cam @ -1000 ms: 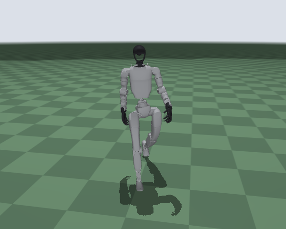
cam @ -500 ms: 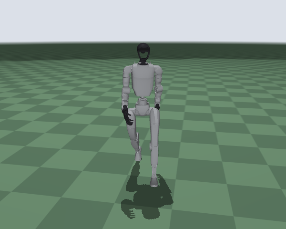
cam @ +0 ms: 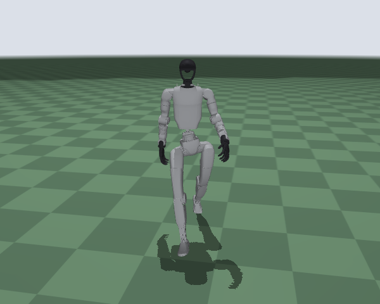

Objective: Walk run

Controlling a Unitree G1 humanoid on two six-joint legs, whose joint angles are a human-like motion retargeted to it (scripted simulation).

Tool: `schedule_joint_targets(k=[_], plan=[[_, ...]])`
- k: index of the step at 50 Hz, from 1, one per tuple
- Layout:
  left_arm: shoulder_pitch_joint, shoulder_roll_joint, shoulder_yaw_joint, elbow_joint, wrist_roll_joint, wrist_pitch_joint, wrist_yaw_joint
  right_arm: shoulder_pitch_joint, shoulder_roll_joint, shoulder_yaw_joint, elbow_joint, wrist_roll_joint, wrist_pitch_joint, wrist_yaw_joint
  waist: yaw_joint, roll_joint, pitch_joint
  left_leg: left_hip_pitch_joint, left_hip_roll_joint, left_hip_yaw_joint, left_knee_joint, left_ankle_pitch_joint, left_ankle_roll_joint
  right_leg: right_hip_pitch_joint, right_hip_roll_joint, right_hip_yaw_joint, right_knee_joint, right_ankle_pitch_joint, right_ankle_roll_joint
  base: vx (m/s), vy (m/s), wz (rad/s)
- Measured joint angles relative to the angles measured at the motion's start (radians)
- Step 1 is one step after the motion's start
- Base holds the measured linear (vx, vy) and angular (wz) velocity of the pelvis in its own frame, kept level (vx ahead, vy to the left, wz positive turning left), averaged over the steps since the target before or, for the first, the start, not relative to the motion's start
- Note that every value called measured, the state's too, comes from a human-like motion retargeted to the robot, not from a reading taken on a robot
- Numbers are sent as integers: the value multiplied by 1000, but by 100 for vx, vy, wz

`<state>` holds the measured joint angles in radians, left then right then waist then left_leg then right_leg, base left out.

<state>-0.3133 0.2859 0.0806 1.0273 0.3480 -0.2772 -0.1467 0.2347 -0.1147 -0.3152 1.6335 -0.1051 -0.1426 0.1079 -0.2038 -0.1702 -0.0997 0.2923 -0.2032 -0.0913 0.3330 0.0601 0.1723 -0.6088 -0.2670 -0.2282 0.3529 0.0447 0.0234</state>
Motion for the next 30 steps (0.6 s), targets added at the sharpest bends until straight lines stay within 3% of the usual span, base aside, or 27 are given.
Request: schedule_joint_targets(k=[2,3,5,8,10,12,15,19,22,26,28,30], plan=[[89,-30,14,-9,38,-4,-38,8,3,-5,13,8,4,3,45,-29,-11,-35,18,152,181,177,72,23,50,254,95,-20,-7,164,-53,-47],[134,-44,21,-15,78,-8,-59,-1,13,-6,13,23,6,6,61,3,9,-86,90,174,358,178,85,56,78,215,155,-78,-33,118,-53,-60],[198,-56,38,3,155,-14,-72,-49,13,8,-5,50,-8,22,110,7,45,-165,189,276,619,55,90,138,134,206,179,-168,-93,75,-40,-91],[296,-58,7,117,260,-9,-29,-117,19,68,-57,121,-72,20,141,25,60,-328,226,355,755,-62,90,259,107,122,120,-217,-106,90,0,-22],[355,-83,-8,222,299,26,-13,-164,28,88,-111,141,-114,1,146,15,51,-479,143,358,736,-116,81,328,87,133,51,-232,-91,93,9,55],[405,-97,6,319,300,62,-19,-220,43,118,-179,162,-142,-3,147,27,58,-581,155,375,646,-162,52,410,125,113,-23,-238,-101,81,-14,37],[484,-113,53,430,274,103,8,-303,51,158,-290,186,-149,11,181,66,77,-682,174,371,409,-176,-40,537,206,70,-125,-251,-126,95,-18,-22],[592,-142,135,530,240,156,62,-398,38,167,-422,190,-142,23,265,108,97,-757,149,205,32,-178,-165,684,274,77,-190,-289,-128,99,-5,-60],[624,-173,170,618,147,201,84,-475,17,203,-508,193,-125,30,304,117,110,-789,167,127,-172,-198,-182,786,274,73,-217,-319,-125,108,0,-80],[641,-210,203,652,110,247,70,-527,31,226,-568,166,-124,30,319,142,110,-814,199,74,-133,-220,-197,898,279,106,-189,-341,-107,105,6,-57],[638,-230,197,625,119,243,59,-518,42,232,-587,157,-133,42,333,167,102,-795,226,97,-72,-179,-205,946,283,122,-155,-310,-102,128,25,-50],[624,-234,165,594,124,237,35,-484,43,229,-585,145,-136,71,347,201,83,-786,246,86,-2,-98,-203,981,300,133,-105,-214,-114,140,32,-54]])
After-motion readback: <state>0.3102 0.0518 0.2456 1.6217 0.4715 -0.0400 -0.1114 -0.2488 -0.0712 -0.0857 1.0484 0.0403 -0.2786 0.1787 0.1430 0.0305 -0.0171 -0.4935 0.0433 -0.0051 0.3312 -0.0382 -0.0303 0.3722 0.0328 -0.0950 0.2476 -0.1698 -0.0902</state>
